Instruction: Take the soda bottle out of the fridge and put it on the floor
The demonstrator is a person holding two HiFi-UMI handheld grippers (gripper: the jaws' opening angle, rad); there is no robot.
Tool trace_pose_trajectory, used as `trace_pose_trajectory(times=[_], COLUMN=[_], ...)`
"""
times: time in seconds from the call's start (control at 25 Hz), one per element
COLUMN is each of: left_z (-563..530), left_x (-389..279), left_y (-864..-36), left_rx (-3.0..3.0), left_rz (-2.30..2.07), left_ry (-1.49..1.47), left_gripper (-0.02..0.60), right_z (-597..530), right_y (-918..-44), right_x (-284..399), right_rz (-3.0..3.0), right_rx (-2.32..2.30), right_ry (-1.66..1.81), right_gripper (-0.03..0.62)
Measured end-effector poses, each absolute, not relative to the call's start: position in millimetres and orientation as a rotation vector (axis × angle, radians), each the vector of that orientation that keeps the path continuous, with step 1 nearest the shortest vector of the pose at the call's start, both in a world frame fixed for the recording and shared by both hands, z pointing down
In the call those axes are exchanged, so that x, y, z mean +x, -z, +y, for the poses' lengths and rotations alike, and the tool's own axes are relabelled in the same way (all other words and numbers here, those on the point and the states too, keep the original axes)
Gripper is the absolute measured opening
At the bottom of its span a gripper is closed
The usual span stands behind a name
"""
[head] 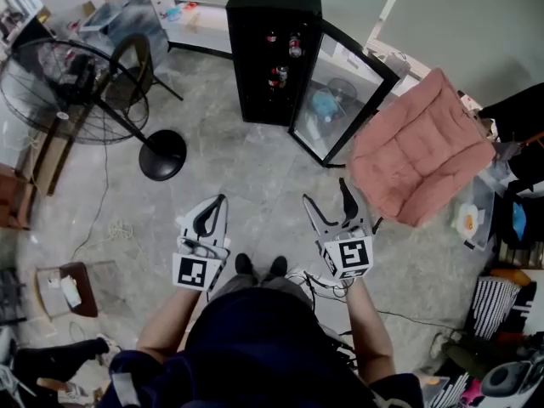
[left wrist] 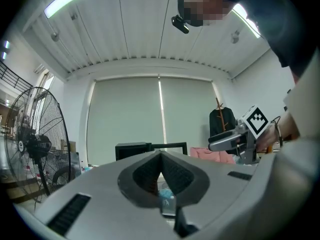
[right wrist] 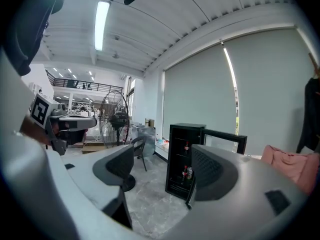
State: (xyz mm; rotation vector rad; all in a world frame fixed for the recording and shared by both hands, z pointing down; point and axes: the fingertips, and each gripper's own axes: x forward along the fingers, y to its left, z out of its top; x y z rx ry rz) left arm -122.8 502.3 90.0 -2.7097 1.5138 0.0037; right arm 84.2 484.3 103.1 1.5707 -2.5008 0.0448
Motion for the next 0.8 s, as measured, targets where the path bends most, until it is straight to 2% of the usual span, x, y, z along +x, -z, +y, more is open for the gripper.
trace_pose_trajectory(times=[0.44, 0.8], left_z=[482, 421], left_x=[-167, -163], left_y=[-101, -113], left_rx=[-2.786, -2.783], left_rz=[1.402, 1.436], left_ry=[0.019, 0.03], left_gripper=[0.023, 0.023], right_z=[429, 335], right_y=[-101, -111], right_x=[43, 37], right_rz=[-2.467, -2.501], right_rx=[1.654, 1.612], right_ry=[-0.022, -0.039], right_gripper=[0.357, 0.357])
